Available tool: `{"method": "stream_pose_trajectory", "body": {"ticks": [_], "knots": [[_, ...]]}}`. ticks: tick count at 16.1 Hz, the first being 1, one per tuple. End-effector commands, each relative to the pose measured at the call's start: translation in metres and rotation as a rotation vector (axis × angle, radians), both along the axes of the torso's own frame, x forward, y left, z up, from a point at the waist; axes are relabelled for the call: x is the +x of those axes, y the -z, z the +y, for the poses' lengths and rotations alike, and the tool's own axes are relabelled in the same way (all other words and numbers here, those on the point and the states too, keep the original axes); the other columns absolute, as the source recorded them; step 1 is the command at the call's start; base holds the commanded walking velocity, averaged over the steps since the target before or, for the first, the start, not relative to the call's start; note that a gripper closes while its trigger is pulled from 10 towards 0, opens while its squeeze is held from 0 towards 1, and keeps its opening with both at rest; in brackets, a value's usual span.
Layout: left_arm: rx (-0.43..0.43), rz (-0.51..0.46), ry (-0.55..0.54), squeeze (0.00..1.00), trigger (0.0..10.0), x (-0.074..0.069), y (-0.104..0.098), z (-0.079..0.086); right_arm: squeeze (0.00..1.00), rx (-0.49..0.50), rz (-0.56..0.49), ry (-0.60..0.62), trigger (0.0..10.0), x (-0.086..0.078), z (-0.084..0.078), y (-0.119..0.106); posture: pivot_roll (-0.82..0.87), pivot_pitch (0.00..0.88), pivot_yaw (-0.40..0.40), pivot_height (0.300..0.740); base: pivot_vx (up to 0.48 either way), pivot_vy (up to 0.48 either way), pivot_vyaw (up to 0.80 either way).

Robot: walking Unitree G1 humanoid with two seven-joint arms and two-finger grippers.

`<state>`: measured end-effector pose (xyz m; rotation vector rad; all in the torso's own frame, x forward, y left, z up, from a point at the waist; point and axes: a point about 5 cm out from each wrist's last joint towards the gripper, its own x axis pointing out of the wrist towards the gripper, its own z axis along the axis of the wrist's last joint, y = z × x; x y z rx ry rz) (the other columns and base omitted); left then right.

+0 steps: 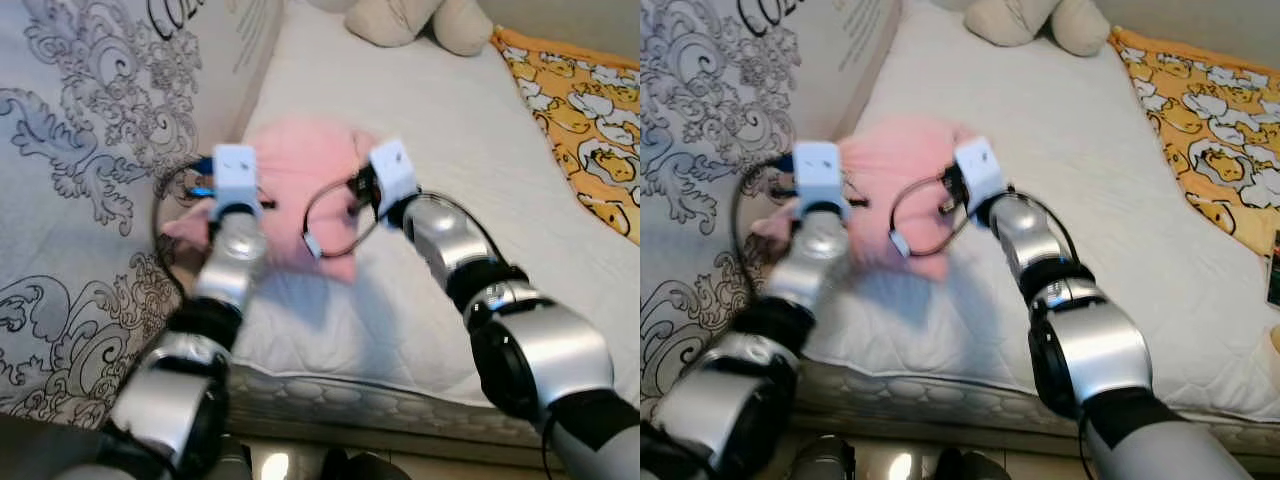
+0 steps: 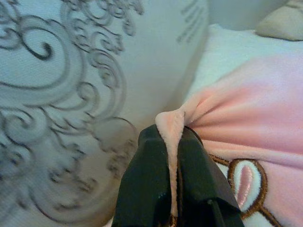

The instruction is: Clean up the room

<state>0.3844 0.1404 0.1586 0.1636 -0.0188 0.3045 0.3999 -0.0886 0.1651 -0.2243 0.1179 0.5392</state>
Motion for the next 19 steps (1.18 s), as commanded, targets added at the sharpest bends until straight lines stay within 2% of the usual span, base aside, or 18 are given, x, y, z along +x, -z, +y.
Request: {"method": "stream_pose_trajectory", "body": {"ticks": [1, 3, 5, 7, 8, 11, 12, 13, 14, 15, 16, 17, 19], "knots": [[-0.003, -0.035, -0.074, 0.00, 0.0, 0.004, -0.011, 0.022, 0.00, 0.021, -0.027, 0.046, 0.0, 0.004, -0.011, -0.009, 0.24, 0.091, -0.143, 0.740, 0.000, 0.000, 0.00], [-0.001, -0.046, -0.123, 0.00, 0.0, 0.006, -0.015, 0.034, 0.00, 0.017, -0.037, 0.043, 0.0, 0.005, -0.009, -0.013, 0.24, 0.090, -0.145, 0.740, 0.000, 0.000, 0.00], [0.003, -0.033, -0.153, 0.00, 0.0, 0.001, -0.006, 0.037, 0.00, -0.017, -0.032, 0.022, 0.0, 0.003, -0.005, -0.006, 0.24, 0.098, -0.146, 0.740, 0.000, 0.000, 0.00], [0.010, 0.013, -0.125, 0.00, 0.0, -0.006, 0.015, 0.025, 0.00, -0.042, 0.006, 0.007, 0.0, -0.003, -0.003, 0.009, 0.24, 0.107, -0.148, 0.740, 0.000, 0.000, 0.00], [0.012, 0.057, -0.101, 0.00, 0.0, -0.014, 0.033, 0.013, 0.00, -0.070, 0.043, 0.011, 0.0, -0.007, -0.004, 0.023, 0.25, 0.113, -0.150, 0.740, 0.000, 0.000, 0.00], [0.013, 0.130, -0.058, 0.00, 0.0, -0.021, 0.051, -0.005, 0.00, -0.103, 0.078, 0.067, 0.0, -0.011, -0.011, 0.035, 0.24, 0.116, -0.150, 0.740, 0.000, 0.000, 0.00], [0.010, 0.158, -0.049, 0.00, 10.0, -0.020, 0.053, -0.007, 0.00, -0.111, 0.080, 0.075, 10.0, -0.010, -0.012, 0.036, 0.24, 0.113, -0.149, 0.740, 0.000, 0.000, 0.00], [0.010, 0.162, -0.051, 0.00, 10.0, -0.018, 0.052, -0.006, 0.00, -0.114, 0.078, 0.074, 10.0, -0.010, -0.012, 0.035, 0.24, 0.109, -0.146, 0.740, 0.000, 0.000, 0.00], [0.015, 0.159, -0.061, 0.00, 10.0, -0.017, 0.050, -0.005, 0.42, -0.116, 0.071, 0.077, 10.0, -0.010, -0.012, 0.034, 0.23, 0.107, -0.144, 0.740, 0.000, 0.000, 0.00], [0.013, 0.148, -0.080, 0.08, 10.0, -0.015, 0.046, -0.002, 1.00, -0.110, 0.062, 0.087, 10.0, -0.009, -0.012, 0.032, 0.23, 0.103, -0.143, 0.740, 0.000, 0.000, 0.00], [0.017, 0.140, -0.090, 0.91, 10.0, -0.014, 0.044, 0.000, 1.00, -0.111, 0.060, 0.087, 10.0, -0.008, -0.012, 0.031, 0.23, 0.103, -0.143, 0.740, 0.000, 0.000, 0.00], [0.011, 0.124, -0.092, 1.00, 10.0, -0.012, 0.040, 0.001, 1.00, -0.108, 0.056, 0.094, 10.0, -0.008, -0.013, 0.030, 0.23, 0.101, -0.142, 0.740, 0.000, 0.000, 0.00], [0.016, 0.078, -0.086, 1.00, 10.0, -0.009, 0.030, 0.001, 1.00, -0.087, 0.044, 0.107, 10.0, -0.006, -0.014, 0.027, 0.23, 0.098, -0.142, 0.740, 0.000, 0.000, 0.00]]}}
